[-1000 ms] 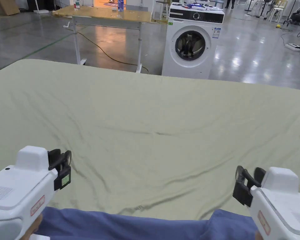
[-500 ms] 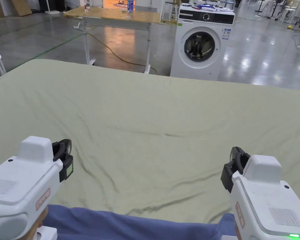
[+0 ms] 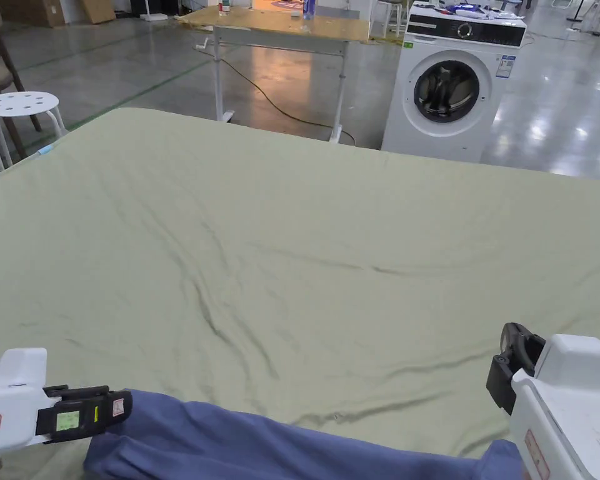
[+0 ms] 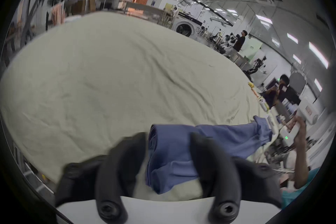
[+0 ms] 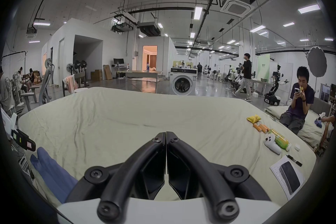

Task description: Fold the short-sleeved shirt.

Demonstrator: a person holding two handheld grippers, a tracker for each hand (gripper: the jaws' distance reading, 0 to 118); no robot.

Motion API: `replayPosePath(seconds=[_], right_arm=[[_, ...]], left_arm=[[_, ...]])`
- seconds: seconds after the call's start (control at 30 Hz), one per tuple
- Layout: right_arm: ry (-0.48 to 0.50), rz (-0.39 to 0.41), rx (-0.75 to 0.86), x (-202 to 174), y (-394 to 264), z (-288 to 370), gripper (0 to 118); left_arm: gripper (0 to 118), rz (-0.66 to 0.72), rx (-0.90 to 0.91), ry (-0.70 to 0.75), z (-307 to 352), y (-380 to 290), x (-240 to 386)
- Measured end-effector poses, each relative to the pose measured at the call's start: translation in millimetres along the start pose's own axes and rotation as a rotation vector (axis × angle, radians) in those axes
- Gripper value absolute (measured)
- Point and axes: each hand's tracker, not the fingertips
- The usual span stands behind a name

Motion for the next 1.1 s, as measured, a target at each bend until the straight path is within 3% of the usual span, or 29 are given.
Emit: replayPosePath(seconds=[0.07,0.4,0.47,0.5,0.6,0.67,1.1], right_arm=[[0.001,0.001,-0.010,0.3,-2.0,0.1,0],[-0.013,-0.017,-0.042,5.2,-9.8,1.2,0],[-0.009,-0.020,-0.044,4.7,-10.2,0.8,0],[-0.008,-0.023,-0.044,4.2,-10.5,0.3,0],[-0.005,-0.024,-0.043,1.5,-10.2,-1.3,0],[0.002,-0.033,-0.043,1.2,-10.6,-3.2,0],[0.002,-0.036,-0.042,13.1,-5.9,-7.2,0]], left_arm=[[82,0.056,-0.033,-0.039,-5.0,-2.1,-14.6],[81,0.322,-0.119,-0.361,-43.1,-7.2,-56.7],[76,0.345,-0.156,-0.413,-55.9,-8.5,-68.3],[67,0.336,-0.159,-0.413,-60.1,-8.4,-66.9],[16,0.325,-0.155,-0.368,-69.7,-10.6,-52.7],[12,0.311,-0.179,-0.295,-75.6,-13.0,-49.7],[7,0.295,-0.108,-0.296,-32.9,5.8,-23.7]])
